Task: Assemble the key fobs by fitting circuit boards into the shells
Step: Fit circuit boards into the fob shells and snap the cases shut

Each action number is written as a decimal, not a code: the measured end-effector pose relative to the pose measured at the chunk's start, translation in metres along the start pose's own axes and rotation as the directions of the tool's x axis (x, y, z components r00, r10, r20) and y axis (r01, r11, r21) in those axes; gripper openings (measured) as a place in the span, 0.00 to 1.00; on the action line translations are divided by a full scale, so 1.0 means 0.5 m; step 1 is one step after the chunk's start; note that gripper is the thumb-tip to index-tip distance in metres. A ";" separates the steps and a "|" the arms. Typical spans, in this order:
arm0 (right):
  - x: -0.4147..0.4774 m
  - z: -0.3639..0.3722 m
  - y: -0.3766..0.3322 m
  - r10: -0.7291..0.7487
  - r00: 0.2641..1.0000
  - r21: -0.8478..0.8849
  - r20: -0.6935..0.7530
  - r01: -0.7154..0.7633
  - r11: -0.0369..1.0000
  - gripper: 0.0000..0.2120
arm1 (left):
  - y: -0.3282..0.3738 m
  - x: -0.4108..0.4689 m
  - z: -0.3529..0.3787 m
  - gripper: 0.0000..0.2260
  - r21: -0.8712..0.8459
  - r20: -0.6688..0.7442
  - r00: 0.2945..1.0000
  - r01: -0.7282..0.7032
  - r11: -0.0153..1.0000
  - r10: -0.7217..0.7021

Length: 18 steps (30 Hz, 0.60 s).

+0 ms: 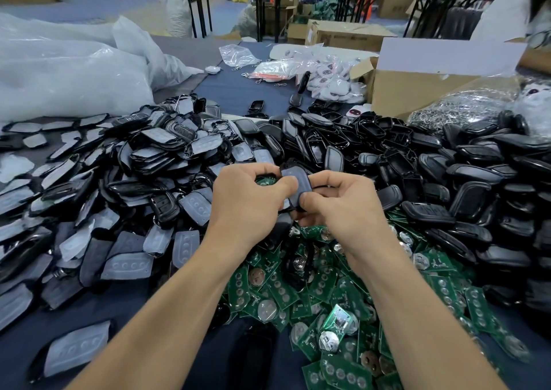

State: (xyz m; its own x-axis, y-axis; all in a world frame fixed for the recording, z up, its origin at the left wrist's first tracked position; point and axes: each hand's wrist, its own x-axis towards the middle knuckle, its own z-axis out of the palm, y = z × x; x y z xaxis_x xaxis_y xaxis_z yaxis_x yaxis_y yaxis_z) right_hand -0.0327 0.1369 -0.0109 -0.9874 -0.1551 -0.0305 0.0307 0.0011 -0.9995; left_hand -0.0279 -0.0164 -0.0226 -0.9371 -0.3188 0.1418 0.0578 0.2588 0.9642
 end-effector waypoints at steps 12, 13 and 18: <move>0.001 -0.002 0.003 0.005 1.000 0.063 0.023 -0.006 0.998 0.09 | -0.001 0.001 0.005 0.09 -0.032 -0.007 1.000 0.009 0.999 -0.010; 0.001 -0.002 0.003 0.007 1.000 0.080 0.024 -0.009 0.997 0.09 | 0.000 0.000 0.006 0.09 -0.031 -0.016 1.000 0.006 1.000 -0.006; 0.000 -0.003 0.001 0.004 0.999 0.082 0.033 -0.007 0.997 0.08 | 0.010 -0.007 0.008 0.03 -0.107 -0.006 1.000 -0.001 0.994 0.001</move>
State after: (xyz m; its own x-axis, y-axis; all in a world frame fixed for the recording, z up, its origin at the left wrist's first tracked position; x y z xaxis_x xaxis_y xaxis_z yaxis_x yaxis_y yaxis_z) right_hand -0.0330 0.1385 -0.0114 -0.9817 -0.1875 -0.0345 0.0500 -0.0787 -0.9956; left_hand -0.0255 -0.0104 -0.0193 -0.9349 -0.3244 0.1437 0.0953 0.1606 0.9824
